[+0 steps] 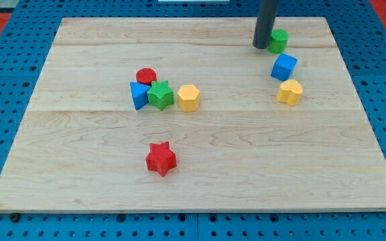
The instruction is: Push yellow hexagon towards the center right of the board
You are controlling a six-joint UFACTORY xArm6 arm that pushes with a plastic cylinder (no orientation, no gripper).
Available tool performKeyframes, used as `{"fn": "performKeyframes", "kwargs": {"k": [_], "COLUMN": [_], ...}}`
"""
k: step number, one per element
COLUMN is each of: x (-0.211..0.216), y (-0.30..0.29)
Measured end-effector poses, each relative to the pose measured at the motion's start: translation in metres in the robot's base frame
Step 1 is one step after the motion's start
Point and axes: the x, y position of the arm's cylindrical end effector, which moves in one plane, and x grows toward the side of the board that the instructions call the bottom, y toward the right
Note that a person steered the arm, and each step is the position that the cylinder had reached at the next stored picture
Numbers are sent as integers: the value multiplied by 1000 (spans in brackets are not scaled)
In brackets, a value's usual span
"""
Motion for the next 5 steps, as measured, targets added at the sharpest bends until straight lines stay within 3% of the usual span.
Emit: {"fn": "performKeyframes", "kwargs": {"k": [3,4,5], "x": [108,127,161], "y": [-116,-147,-149]}}
